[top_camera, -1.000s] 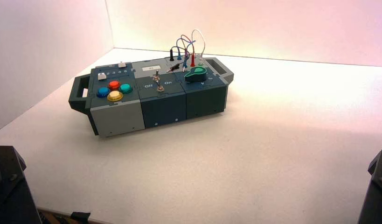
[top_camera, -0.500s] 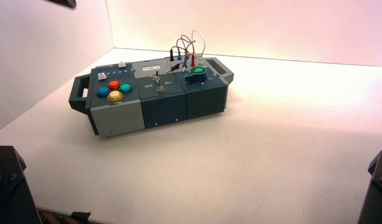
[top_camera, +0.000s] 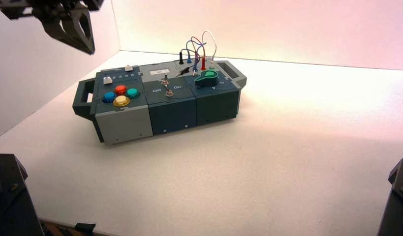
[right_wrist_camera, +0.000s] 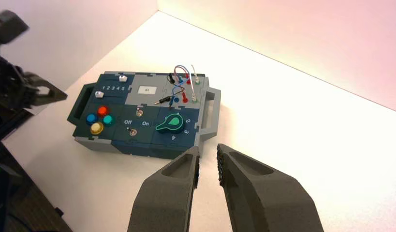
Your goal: Push the blue button with the left gripper.
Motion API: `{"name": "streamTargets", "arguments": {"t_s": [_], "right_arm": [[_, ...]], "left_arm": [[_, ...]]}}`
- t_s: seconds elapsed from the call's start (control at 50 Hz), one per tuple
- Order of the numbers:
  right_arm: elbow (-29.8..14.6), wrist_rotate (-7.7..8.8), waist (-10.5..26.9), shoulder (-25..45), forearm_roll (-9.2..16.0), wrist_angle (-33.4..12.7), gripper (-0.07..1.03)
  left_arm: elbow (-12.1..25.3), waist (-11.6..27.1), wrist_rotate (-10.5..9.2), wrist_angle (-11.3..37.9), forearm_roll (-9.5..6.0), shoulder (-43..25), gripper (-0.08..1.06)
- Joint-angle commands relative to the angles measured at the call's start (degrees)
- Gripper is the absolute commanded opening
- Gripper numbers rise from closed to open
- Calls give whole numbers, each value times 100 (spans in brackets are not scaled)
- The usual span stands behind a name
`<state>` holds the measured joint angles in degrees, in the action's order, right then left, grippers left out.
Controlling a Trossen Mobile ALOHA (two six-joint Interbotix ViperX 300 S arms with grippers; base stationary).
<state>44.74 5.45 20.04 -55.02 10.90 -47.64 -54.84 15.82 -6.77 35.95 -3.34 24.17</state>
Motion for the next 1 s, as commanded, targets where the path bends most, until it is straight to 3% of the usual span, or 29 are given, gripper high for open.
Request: {"name": "streamTargets", "arguments": {"t_s": [0.02,1.0], "right_arm": [[-123,-18,-9,18,26,53,23],[-44,-105,-9,-97,35,70,23]], "left_arm": [[176,53,97,-18,-9,-149,-3],[519,202,316,-88,-62,-1881,-3]]}}
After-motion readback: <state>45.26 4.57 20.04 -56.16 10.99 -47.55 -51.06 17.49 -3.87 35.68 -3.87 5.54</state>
